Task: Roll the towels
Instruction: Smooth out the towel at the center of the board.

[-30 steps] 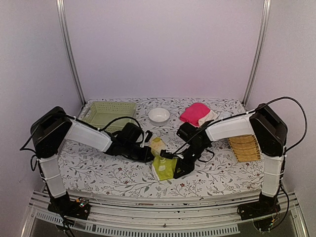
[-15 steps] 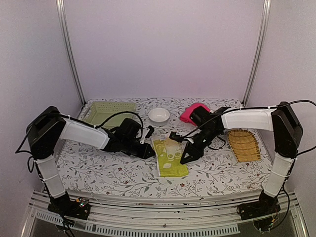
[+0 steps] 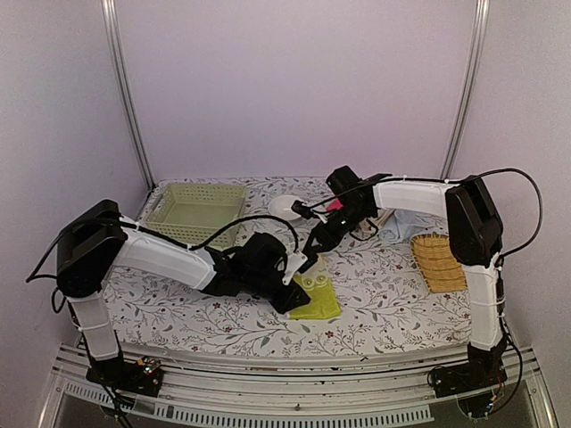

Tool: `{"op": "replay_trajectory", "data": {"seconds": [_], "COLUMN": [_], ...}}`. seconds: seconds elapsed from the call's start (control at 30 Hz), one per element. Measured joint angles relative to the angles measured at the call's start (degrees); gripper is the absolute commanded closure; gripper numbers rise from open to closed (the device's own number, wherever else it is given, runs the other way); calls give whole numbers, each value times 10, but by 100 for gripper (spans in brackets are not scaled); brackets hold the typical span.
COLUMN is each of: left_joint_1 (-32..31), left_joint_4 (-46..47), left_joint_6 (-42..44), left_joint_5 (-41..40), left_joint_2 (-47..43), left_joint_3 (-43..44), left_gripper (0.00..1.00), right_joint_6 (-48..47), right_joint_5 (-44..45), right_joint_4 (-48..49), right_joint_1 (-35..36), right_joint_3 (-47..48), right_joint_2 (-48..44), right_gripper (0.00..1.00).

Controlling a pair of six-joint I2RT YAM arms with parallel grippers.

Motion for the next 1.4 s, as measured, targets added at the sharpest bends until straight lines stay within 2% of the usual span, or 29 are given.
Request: {"op": "replay_trajectory", "data": {"seconds": [0.3,0.57,0.63,0.7,0.73,0.8,0.93,1.1,1.27,1.4], "left_joint_1": [-15,-15,-15,-15,-15,-16,-20,-21,-22,-24], "left_joint_4": [-18,-11,-14,-18,-18,-19,-14,1,-13,-17], "left_joint_6": [35,60,70,81,88,97,121,159,190,218], "left_joint_5": [12,5,-1,-7,-13,-32,-69,-67,-45,-24], "left_joint_2": [50,70,77,79,78,67,2,-67,-69,-62], "left_joint_3": [10,33,45,53,54,50,12,-24,-28,-27], "left_gripper": [79,73,65,46,41,37,42,44,48,51], "right_joint_6": [56,96,99,100,100,95,75,31,-28,-52], "right_joint_5": [45,38,38,35,31,22,-7,-42,-91,-109], "right_joint_4": [0,8,9,9,9,9,2,2,31,47], "right_joint_1": [-11,-60,-63,-63,-63,-63,-67,-76,-80,-80], "right_joint_3": [14,13,13,13,11,-3,-47,-111,-200,-266], "right_joint_2": [83,87,87,86,84,70,8,-134,-252,-264], "right_gripper": [75,75,74,73,72,70,66,65,65,65]}}
